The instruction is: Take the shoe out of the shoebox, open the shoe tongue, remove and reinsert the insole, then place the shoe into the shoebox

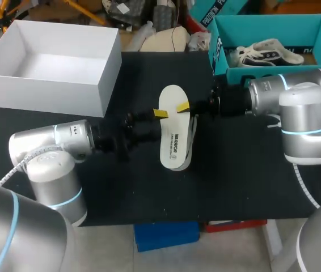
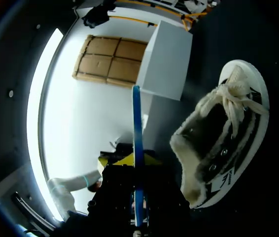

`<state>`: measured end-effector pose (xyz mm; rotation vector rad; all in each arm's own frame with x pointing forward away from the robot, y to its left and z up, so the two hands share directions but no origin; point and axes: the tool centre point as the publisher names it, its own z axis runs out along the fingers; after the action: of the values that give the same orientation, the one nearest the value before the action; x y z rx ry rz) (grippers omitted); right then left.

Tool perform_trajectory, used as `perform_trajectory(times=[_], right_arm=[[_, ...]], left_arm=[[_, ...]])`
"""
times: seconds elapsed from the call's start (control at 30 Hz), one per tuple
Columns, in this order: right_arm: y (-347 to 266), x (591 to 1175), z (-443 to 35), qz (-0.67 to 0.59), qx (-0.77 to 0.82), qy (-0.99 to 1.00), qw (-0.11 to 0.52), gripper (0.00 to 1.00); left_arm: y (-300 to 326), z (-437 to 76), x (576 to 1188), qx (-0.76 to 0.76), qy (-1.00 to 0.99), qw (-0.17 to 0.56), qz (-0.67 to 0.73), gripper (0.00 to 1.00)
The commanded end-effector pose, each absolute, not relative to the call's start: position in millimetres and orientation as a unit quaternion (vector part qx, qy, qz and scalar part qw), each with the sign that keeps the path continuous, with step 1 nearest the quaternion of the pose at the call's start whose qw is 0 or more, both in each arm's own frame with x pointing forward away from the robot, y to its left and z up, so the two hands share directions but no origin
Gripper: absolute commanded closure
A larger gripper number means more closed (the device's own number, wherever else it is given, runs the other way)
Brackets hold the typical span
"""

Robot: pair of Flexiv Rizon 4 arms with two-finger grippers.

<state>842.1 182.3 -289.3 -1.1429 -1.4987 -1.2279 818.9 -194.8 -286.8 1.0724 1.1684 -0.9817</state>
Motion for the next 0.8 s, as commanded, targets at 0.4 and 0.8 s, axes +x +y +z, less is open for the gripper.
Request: perform_trajectory(times=[0.4, 0.8], right_arm=[[183.2, 842.6, -290.3, -0.493, -0.458, -0.601, 0.432, 1.00], [183.2, 842.6, -290.3, -0.493, -0.458, -0.601, 0.432, 1.00]], left_arm=[[-208.6, -288.9, 827.0, 0.456, 0.491, 0.605, -0.430, 0.83], [-213.4, -291.7, 829.5, 0.458, 0.483, 0.603, -0.439, 1.00]])
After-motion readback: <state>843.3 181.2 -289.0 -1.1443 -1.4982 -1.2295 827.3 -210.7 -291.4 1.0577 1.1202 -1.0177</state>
